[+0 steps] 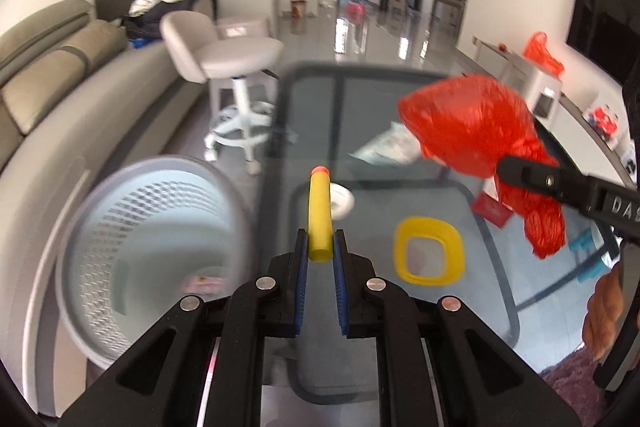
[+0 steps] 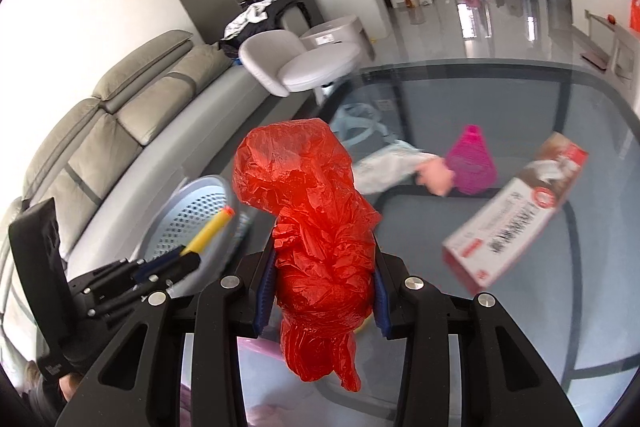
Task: Collect trash
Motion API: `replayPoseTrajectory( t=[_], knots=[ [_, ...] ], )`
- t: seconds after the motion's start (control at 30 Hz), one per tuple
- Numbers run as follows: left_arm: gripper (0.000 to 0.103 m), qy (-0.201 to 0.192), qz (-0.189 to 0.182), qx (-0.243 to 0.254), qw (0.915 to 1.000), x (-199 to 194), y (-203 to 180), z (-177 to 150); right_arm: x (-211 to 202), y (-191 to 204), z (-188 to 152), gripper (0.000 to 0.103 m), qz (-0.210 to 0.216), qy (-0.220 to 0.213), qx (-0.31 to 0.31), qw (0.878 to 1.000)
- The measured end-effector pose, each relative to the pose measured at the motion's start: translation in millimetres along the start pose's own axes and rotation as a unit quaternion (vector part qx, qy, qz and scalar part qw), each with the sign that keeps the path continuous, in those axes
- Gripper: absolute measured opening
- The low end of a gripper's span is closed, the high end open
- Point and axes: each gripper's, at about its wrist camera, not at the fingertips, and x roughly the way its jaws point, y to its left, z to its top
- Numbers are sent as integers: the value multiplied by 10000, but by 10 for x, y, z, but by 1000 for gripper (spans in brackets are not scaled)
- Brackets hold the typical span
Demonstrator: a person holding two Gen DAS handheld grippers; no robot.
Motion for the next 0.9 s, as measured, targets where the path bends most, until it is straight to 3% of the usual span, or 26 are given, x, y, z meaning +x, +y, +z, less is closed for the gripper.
replayPoseTrajectory(
  t=[0.17,0.47,0.67,0.9],
  knots=[
    [13,-107,490,-166,9986,-132,475,42,182,421,103,38,162,34,-347,9993],
    [13,18,1115,-759,9909,-36,1296,-9,808,1168,227,38,452,360,-870,9945],
    [13,188,1257,-1047,9864,73,1613,-82,1182,1586,210,38,541,598,-1280,9885],
    [13,434,1398,-1269,9811,200,1813,-163,1544,1714,151,38,559,977,-1314,9849]
  ],
)
